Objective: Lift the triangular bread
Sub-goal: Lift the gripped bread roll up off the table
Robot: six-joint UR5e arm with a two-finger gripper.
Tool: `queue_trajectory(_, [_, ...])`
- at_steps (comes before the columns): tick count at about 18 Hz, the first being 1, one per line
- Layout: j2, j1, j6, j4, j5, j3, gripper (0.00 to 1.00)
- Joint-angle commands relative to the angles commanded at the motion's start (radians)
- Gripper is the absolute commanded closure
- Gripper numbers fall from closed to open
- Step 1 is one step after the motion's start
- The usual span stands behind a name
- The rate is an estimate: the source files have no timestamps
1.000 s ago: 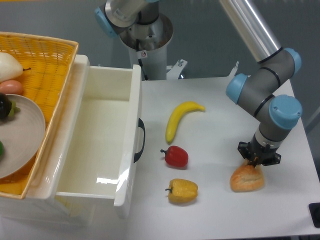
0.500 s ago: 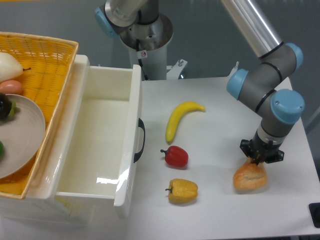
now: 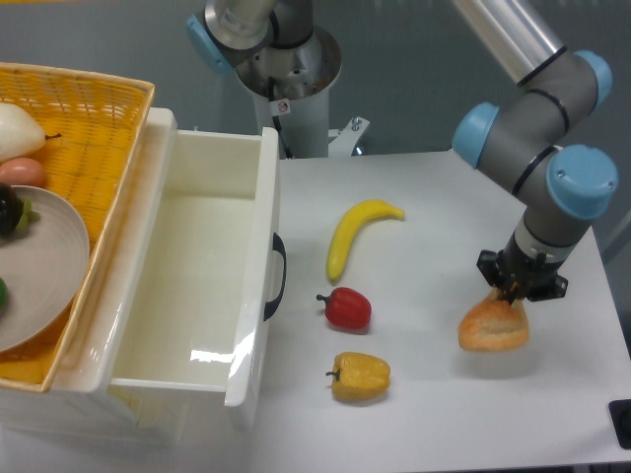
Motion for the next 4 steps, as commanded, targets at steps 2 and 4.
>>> queue_trajectory(2, [-0.005, 0.0, 0.002, -0.035, 0.0, 0.029, 1.0])
queue_trajectory(4, [-0.012, 0.0, 0.015, -0.07, 0.0, 0.06, 1.0])
